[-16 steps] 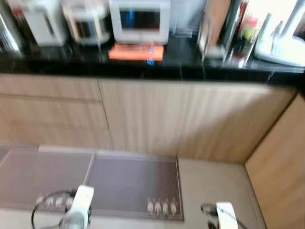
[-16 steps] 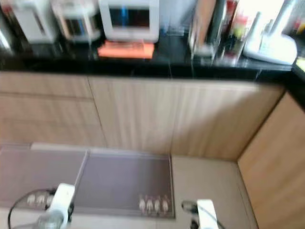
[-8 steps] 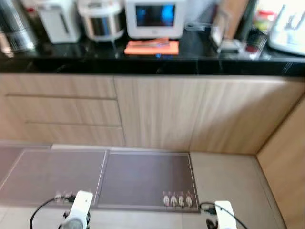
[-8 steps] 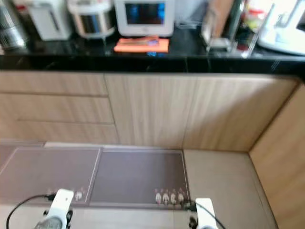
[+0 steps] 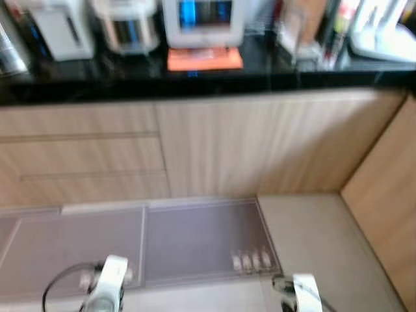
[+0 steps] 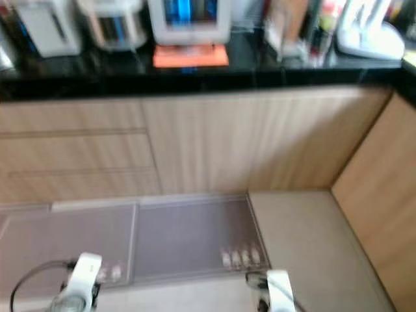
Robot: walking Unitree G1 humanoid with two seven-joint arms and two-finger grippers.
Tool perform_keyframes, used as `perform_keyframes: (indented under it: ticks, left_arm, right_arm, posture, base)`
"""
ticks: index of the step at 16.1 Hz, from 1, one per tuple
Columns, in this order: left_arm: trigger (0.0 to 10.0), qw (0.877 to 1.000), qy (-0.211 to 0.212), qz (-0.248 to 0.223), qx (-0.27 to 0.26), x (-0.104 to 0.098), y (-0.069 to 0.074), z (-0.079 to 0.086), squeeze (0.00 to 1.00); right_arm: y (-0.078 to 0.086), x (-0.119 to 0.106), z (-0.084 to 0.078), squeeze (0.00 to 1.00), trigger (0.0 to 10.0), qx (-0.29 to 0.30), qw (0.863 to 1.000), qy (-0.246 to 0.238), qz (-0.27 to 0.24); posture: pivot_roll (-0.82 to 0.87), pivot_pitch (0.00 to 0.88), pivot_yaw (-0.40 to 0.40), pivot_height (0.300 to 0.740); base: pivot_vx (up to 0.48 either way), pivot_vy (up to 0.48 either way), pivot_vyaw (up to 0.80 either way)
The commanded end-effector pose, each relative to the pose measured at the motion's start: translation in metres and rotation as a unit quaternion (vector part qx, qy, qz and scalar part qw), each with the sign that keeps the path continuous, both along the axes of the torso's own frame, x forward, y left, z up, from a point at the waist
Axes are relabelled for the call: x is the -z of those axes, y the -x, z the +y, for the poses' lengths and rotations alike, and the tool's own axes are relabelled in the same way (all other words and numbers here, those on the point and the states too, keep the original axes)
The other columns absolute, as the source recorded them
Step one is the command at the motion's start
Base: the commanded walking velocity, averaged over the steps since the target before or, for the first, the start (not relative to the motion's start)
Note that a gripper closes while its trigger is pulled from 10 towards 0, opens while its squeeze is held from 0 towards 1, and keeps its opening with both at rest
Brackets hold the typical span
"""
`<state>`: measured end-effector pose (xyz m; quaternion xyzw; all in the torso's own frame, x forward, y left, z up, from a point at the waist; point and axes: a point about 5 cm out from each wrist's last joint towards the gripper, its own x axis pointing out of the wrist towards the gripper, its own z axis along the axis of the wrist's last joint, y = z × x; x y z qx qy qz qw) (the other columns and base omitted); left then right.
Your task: Kitchen organization
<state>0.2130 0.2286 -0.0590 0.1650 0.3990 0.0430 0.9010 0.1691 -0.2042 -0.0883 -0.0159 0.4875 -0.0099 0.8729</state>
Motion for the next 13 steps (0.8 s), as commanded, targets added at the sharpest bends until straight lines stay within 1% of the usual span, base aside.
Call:
perform_keyframes:
  ticks: [1, 8, 11, 13]
  left_arm:
    - [10.0, 1.0, -0.006, 0.009, -0.007, 0.001, 0.0047, 0.0076, 0.0]
    - [10.0, 1.0, -0.006, 0.008, -0.004, 0.0003, 0.0033, 0.0071, 0.0]
    - [10.0, 1.0, -0.004, 0.009, -0.006, 0.0013, 0.0043, 0.0059, 0.0]
    - [10.0, 1.0, -0.003, 0.01, -0.007, 0.002, 0.0056, 0.0058, 0.0]
  right_arm:
    - [-0.0063, -0.0021, 0.0056, 0.0, 10.0, -0.005, 1.0, -0.006, -0.011]
    - [-0.0067, -0.0023, 0.007, 0.0, 10.0, -0.003, 1.0, -0.013, -0.017]
    - [-0.0096, -0.0039, 0.0064, 0.0, 10.0, -0.031, 0.999, 0.001, -0.022]
    - [-0.0095, -0.0039, 0.0061, 0.0, 10.0, -0.029, 0.999, 0.001, -0.021]
  posture:
    - [0.01, 0.0, -0.021, 0.74]
    - [0.02, 0.0, -0.025, 0.74]
    - [0.01, 0.0, -0.026, 0.74]
    - [0.01, 0.0, -0.027, 0.74]
  base:
    - [0.0, 0.442, 0.0]
    - [0.0, 0.441, 0.0]
    - [0.0, 0.441, 0.0]
    - [0.0, 0.441, 0.8]
